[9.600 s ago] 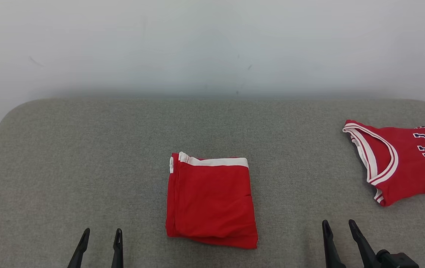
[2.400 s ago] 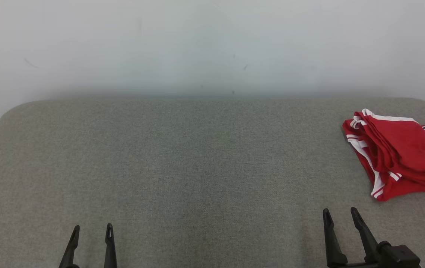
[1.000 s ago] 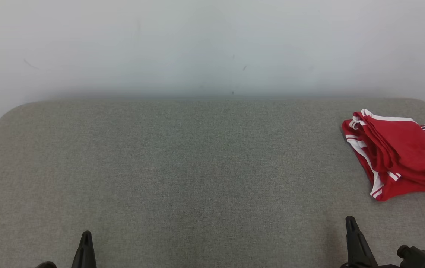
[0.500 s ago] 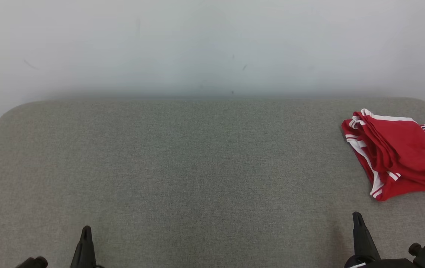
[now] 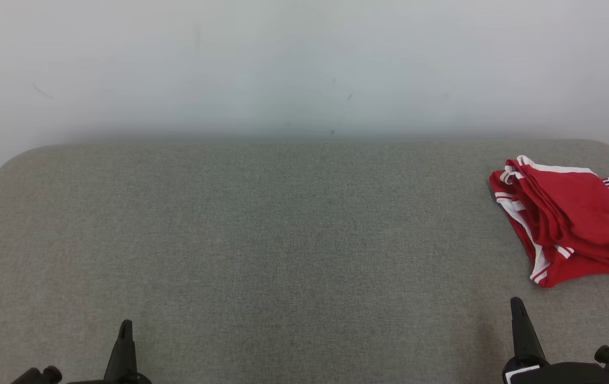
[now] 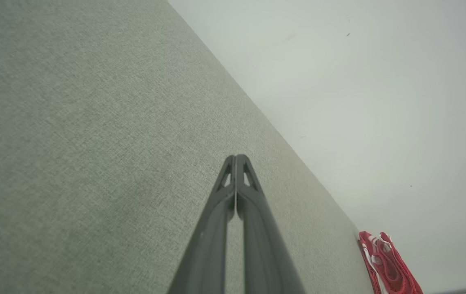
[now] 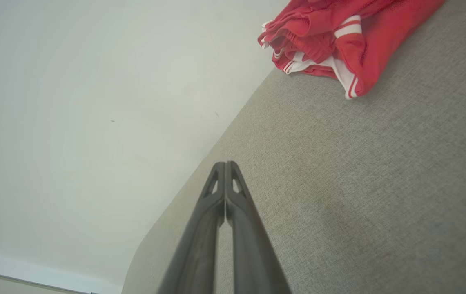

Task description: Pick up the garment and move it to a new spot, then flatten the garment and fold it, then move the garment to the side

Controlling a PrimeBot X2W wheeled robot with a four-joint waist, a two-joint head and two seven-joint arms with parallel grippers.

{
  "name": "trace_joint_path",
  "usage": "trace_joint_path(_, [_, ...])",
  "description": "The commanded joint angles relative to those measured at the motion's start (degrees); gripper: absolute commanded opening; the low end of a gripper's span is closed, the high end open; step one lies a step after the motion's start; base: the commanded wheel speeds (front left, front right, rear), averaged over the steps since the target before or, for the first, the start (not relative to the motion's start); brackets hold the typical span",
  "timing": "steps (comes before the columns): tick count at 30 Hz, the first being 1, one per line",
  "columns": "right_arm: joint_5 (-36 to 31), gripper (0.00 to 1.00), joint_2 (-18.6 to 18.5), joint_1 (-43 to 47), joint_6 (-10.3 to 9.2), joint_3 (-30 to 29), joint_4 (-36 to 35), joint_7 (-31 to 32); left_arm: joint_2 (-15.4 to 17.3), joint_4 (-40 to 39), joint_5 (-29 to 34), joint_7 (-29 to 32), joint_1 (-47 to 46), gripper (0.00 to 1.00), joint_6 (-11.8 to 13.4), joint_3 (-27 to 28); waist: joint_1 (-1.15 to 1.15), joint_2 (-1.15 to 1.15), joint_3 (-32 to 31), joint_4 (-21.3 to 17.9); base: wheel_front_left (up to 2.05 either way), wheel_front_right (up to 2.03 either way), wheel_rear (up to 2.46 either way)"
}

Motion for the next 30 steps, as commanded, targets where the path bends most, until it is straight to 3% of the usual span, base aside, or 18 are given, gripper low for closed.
trace_joint_path(1, [2.2, 0.00, -0.4, -0.9, -0.05, -0.4, -0.9, 0.5, 0.2, -0.4, -2.4, 0.5, -1.9, 0.00, -0.3, 0.4, 0.00, 0.00, 0.0, 0.0, 0.00, 0.00, 0.00])
trace_joint_path(30, [19.1, 0.00, -0.4, -2.3, -0.08, -2.3, -1.2, 4.5, 0.3, 1.2, -20.8, 5.3, -4.7, 0.00, -1.5, 1.0, 0.00, 0.00, 0.1, -0.1, 0.00, 0.00, 0.00])
